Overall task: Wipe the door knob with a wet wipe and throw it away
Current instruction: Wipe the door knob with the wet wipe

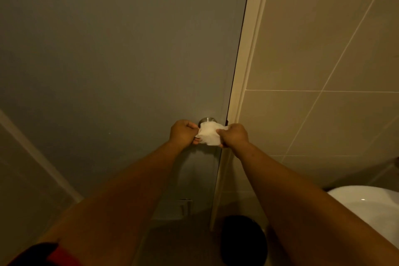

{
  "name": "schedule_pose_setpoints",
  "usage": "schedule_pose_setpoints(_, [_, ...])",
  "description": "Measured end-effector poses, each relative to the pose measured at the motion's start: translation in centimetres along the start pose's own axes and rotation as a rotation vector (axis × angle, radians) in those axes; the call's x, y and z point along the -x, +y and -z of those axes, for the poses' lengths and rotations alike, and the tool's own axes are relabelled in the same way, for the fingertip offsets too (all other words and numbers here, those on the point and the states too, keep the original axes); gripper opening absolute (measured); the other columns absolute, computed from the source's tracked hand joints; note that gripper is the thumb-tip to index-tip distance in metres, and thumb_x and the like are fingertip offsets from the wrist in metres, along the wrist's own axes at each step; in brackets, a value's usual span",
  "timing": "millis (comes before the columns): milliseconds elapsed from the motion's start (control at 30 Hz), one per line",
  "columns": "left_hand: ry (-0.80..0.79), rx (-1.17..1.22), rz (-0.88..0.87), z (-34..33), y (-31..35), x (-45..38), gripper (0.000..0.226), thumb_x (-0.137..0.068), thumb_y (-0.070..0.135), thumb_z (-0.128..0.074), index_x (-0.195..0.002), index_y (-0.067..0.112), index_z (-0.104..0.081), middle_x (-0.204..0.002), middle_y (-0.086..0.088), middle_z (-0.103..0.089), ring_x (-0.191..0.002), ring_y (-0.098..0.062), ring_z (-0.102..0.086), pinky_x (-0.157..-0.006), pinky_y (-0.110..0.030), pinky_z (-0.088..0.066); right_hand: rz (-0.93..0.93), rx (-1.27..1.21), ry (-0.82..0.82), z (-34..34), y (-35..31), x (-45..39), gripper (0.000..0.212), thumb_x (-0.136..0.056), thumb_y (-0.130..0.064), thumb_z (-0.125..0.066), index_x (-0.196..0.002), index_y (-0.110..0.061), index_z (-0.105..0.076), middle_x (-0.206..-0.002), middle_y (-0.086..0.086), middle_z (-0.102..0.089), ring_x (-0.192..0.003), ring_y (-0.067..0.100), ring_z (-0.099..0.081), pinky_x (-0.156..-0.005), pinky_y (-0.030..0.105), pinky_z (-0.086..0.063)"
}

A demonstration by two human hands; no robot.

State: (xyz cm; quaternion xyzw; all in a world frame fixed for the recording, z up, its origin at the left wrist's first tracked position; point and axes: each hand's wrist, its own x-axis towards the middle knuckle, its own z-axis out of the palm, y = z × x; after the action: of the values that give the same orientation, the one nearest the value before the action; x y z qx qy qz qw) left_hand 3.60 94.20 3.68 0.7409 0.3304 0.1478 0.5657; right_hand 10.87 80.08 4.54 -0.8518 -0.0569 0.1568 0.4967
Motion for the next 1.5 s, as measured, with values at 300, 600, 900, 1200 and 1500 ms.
schedule_pose_setpoints(300, [0.101,-0.222,-0.243,-0.5,-0.9,0.6,0.015,-0.085,0.008,-0.063,-0.091,0.006,-0.078,-0.097,-0.010,-0.066,-0.083,-0.020,-0.061,-0.078,-0.029,-0.049,0.383,0.169,0.173,-1.7,1.1,0.5,0.014,-0.090,-0.006,-0.061,-0.096,-0.011,-0.073,-0.110,0.011,-0.057,-0.097,0.027,-0.060,-0.085,0.028,-0.049])
schedule_pose_setpoints(600, [-0.075,-0.300,-0.192,-0.3,-0.9,1.4,0.029,-0.095,0.011,-0.045,-0.091,-0.002,-0.070,-0.095,-0.023,-0.068,-0.078,-0.026,-0.057,-0.069,-0.026,-0.037,0.441,0.112,0.072,-2.5,1.7,1.2,0.034,-0.095,-0.024,-0.055,-0.125,-0.011,-0.062,-0.122,0.012,-0.063,-0.105,0.022,-0.061,-0.086,0.026,-0.048])
schedule_pose_setpoints(900, [0.284,-0.687,-0.697,2.9,0.7,0.4,0.026,-0.091,0.012,-0.053,-0.112,0.013,-0.068,-0.115,-0.010,-0.061,-0.109,-0.027,-0.057,-0.093,-0.036,-0.049,0.709,0.329,0.077,-2.2,1.7,1.4,0.031,-0.093,-0.020,-0.055,-0.123,-0.019,-0.063,-0.119,0.006,-0.049,-0.115,0.021,-0.048,-0.096,0.032,-0.046])
schedule_pose_setpoints(1200, [0.183,-1.339,-1.039,4.8,3.2,-1.1,0.083,-0.089,0.033,-0.058,-0.156,0.023,-0.010,-0.164,-0.013,-0.001,-0.149,-0.031,0.010,-0.120,-0.056,-0.002,0.476,0.056,0.103,-4.2,1.3,1.9,0.039,-0.085,-0.031,-0.069,-0.121,-0.020,-0.060,-0.127,0.002,-0.048,-0.106,0.012,-0.051,-0.091,0.022,-0.041])
schedule_pose_setpoints(1500, [0.190,-1.380,-1.032,4.5,3.0,-1.2,0.099,-0.085,0.007,-0.064,-0.155,0.031,0.002,-0.163,-0.012,0.011,-0.150,-0.037,0.010,-0.119,-0.057,0.004,-0.263,-1.219,-0.023,-7.4,0.4,2.5,0.015,-0.088,-0.023,-0.065,-0.102,-0.020,-0.059,-0.107,0.008,-0.063,-0.099,0.026,-0.062,-0.092,0.047,-0.055])
